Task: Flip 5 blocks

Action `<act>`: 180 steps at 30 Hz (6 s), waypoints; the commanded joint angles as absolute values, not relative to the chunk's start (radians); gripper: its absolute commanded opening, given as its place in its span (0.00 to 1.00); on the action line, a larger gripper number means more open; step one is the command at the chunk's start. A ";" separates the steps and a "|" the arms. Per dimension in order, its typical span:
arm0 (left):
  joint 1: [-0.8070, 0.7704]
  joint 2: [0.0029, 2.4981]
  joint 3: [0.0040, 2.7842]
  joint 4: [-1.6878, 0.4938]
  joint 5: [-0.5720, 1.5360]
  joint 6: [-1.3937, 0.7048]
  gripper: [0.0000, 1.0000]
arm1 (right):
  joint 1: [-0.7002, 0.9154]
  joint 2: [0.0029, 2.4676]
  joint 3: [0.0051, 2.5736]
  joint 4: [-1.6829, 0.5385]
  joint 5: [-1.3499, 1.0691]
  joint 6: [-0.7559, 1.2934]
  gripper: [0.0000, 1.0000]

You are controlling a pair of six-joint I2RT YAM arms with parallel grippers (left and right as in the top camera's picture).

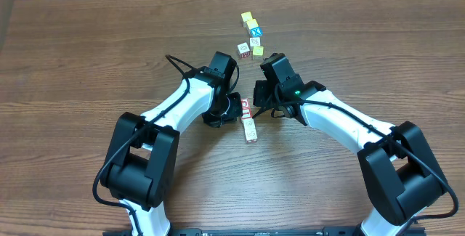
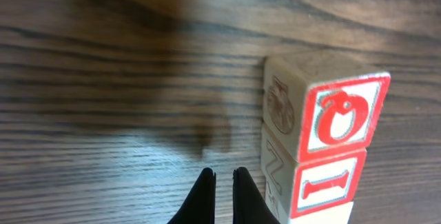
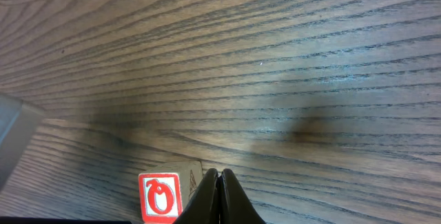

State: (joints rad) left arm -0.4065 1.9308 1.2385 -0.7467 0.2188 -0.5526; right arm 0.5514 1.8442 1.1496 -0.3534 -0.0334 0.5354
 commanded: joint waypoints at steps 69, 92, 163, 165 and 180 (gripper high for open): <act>-0.378 1.918 1.427 -0.713 0.066 -0.519 0.04 | 0.548 1.842 1.150 -0.359 -0.023 0.522 0.09; -0.190 1.587 1.639 -1.075 -0.011 -0.581 0.04 | 0.463 1.636 1.444 -0.977 0.037 0.475 0.04; -0.066 1.531 1.637 -1.208 -0.011 -0.580 1.00 | 0.248 1.069 1.441 -1.028 0.078 0.283 1.00; -0.066 1.531 1.637 -1.208 -0.011 -0.580 1.00 | 0.247 1.006 1.441 -1.028 0.079 0.279 1.00; -0.066 1.531 1.637 -1.208 -0.011 -0.580 1.00 | 0.246 0.603 1.360 -1.004 0.090 0.204 1.00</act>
